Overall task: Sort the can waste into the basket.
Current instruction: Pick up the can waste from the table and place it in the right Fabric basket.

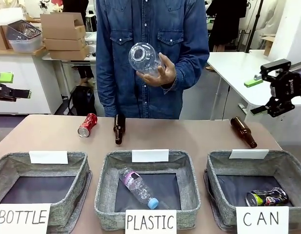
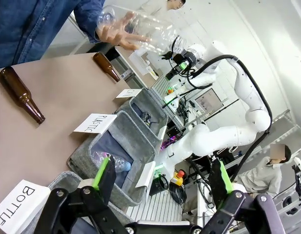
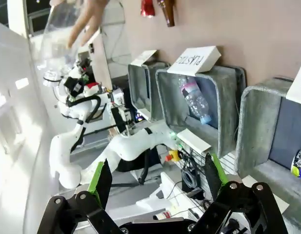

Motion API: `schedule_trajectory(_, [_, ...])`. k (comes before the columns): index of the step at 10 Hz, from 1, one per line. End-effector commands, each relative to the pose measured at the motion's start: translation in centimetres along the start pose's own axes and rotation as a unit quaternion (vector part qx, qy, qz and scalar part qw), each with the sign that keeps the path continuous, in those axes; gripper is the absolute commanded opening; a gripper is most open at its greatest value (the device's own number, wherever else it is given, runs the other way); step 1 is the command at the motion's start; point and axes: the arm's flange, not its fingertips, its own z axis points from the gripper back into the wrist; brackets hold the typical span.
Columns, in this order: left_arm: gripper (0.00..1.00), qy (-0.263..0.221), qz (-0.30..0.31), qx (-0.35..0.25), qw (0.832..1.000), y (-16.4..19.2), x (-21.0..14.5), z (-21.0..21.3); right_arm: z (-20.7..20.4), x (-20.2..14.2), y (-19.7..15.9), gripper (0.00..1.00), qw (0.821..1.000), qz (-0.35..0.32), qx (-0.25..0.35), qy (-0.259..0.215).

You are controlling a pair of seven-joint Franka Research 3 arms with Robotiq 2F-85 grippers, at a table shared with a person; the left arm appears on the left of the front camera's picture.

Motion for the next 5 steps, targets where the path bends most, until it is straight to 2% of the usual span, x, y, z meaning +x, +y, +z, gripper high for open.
schedule_trajectory(1, [1.00, -0.005, -0.013, -0.007, 1.000, -0.13, 0.20, -0.18, 0.48, 0.29, -0.26, 1.00, 1.000, 0.012, -0.002, 0.000])
schedule_trajectory(5, [1.00, -0.005, -0.013, -0.007, 1.000, -0.13, 0.20, -0.18, 0.48, 0.29, -0.26, 1.00, 1.000, 0.012, -0.002, 0.000])
